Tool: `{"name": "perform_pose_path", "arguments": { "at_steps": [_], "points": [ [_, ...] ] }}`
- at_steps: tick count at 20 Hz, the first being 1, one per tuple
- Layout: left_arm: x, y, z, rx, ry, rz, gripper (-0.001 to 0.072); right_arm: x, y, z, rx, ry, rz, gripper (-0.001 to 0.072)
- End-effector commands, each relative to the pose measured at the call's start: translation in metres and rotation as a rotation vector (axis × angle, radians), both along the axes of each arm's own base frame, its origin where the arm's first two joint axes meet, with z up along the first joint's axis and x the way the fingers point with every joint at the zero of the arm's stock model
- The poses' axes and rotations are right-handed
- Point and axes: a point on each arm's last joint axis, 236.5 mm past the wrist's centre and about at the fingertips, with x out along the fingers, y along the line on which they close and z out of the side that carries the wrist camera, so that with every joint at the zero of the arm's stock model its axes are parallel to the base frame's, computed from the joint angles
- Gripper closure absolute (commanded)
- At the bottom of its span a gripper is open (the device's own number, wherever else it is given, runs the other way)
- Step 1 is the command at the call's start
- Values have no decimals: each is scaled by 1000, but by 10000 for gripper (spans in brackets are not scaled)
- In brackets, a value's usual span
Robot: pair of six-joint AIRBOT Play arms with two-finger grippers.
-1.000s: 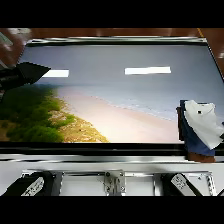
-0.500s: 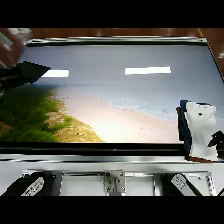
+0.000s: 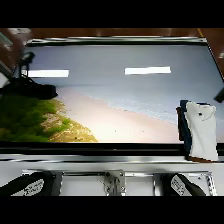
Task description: Fold the shirts.
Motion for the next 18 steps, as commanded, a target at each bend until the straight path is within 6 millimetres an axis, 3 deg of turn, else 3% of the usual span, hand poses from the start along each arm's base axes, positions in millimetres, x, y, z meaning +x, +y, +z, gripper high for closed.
{"name": "perform_pose_path", "arguments": {
  "at_steps": [1,4,7,18],
  "points": [
    [-22,13,-41,239,230,-35,-13,28,82,-14,17,42,225,43],
    [-20,0,-42,243,220,-70,-1,22,113,-44,44,173,313,43],
    [-20,2,-42,242,222,-66,-2,27,131,-49,45,178,362,43],
    [-21,-1,-42,231,224,-67,-2,27,139,-48,57,174,376,43]
  ]
}}
